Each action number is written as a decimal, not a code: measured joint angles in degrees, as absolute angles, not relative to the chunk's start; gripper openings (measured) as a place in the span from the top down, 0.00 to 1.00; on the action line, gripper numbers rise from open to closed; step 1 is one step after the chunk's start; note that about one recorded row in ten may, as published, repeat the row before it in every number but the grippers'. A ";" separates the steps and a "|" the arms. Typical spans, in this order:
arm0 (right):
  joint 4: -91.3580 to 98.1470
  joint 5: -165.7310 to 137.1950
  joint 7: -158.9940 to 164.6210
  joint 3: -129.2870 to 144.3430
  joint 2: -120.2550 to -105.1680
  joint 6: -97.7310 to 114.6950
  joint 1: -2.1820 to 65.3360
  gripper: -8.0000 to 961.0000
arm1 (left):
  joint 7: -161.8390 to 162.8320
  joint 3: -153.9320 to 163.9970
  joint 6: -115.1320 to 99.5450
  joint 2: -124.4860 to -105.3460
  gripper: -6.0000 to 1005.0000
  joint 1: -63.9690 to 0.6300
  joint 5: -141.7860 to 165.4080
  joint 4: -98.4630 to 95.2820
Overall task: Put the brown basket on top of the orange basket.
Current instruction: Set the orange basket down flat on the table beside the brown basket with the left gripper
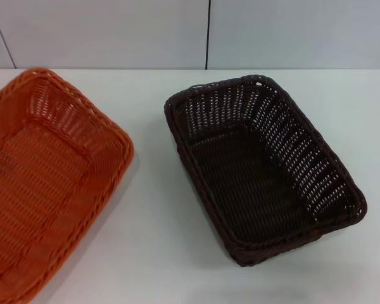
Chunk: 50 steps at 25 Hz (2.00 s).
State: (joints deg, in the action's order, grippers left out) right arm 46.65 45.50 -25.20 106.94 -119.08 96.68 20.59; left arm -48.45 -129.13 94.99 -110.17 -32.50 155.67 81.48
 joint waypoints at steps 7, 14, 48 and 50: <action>48.54 45.51 -25.27 107.19 -119.21 96.59 18.99 0.29 | -57.61 -129.89 101.71 -108.47 0.84 -35.14 154.70 80.04; 49.03 45.49 -25.37 107.82 -119.27 96.62 18.46 0.29 | -67.38 -133.44 107.93 -106.69 0.84 -38.44 149.22 75.95; 54.07 40.38 -25.49 108.62 -119.26 97.81 9.74 0.29 | -76.34 -120.40 98.95 -110.82 0.84 -63.18 152.52 46.41; 53.81 40.08 -25.48 108.67 -119.27 97.86 9.50 0.30 | -76.13 -120.39 97.14 -111.47 0.84 -64.89 152.54 44.79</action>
State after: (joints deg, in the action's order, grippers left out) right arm 53.81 40.08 -25.48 108.67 -119.27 97.86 9.50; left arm -76.13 -120.39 97.14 -111.47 -64.89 152.54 44.79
